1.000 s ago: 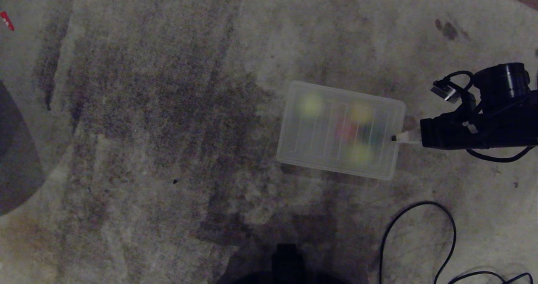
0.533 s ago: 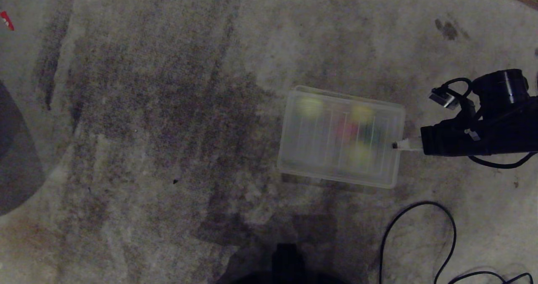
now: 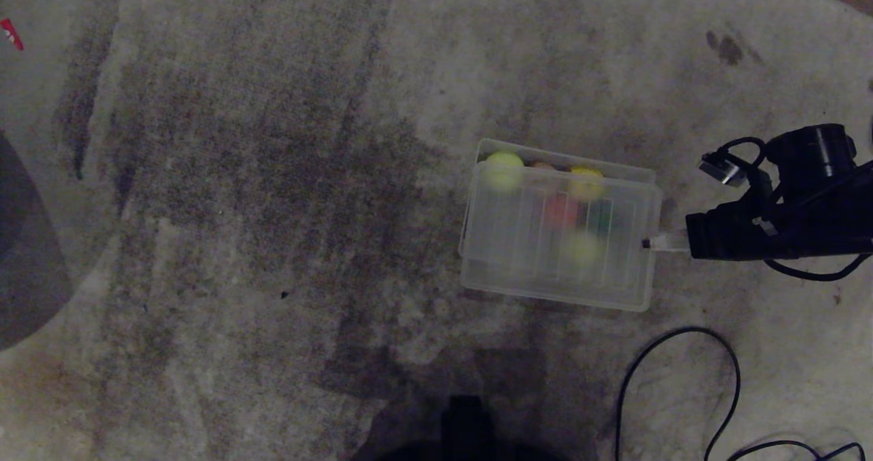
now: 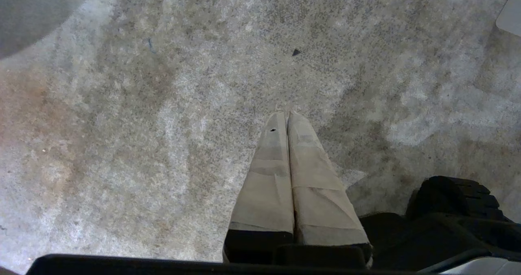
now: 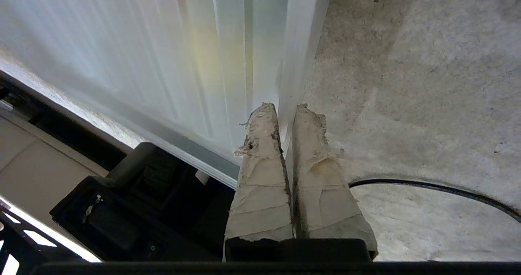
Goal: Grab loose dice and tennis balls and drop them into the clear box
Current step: Close the lid
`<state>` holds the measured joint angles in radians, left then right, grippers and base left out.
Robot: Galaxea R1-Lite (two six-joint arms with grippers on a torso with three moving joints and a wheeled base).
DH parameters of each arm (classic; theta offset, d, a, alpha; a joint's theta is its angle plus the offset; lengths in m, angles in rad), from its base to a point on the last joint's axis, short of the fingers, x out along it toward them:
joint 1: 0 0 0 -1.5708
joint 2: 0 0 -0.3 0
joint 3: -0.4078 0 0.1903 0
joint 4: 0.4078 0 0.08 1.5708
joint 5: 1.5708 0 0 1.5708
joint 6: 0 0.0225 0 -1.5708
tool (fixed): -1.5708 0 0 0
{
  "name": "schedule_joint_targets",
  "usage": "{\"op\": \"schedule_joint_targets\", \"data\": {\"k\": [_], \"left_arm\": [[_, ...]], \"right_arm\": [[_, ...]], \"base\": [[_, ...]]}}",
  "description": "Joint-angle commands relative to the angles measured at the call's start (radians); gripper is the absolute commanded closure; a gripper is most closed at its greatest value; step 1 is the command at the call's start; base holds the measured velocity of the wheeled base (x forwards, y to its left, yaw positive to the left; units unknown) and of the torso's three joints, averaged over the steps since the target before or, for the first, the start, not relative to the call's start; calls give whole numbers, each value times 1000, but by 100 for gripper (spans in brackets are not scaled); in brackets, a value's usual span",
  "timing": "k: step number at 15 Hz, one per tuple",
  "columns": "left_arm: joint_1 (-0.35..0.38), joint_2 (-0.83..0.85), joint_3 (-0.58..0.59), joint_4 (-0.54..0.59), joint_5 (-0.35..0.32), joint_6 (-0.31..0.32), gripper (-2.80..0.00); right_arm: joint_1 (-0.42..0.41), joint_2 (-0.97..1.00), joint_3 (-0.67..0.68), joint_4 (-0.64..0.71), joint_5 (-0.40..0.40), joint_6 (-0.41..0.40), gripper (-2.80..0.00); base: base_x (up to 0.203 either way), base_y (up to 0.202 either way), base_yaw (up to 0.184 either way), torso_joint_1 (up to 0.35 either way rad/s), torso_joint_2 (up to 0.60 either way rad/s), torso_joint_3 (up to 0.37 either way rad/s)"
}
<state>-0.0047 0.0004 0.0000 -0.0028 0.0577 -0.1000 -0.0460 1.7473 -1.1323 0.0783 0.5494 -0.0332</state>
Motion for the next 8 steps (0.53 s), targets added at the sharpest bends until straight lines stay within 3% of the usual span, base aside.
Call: {"op": "schedule_joint_targets", "data": {"k": [1, 8], "left_arm": [[0, 1, 2, 0, 1, -1, 0], [0, 0, 2, 0, 1, -1, 0]], "right_arm": [[-11, 15, -3, 0, 3, -1, 0], [-23, 18, -41, 1, 7, 2, 0]], "base": [[0, 0, 0, 0, 0, 0], [0, 0, 0, 0, 0, 0]]}}
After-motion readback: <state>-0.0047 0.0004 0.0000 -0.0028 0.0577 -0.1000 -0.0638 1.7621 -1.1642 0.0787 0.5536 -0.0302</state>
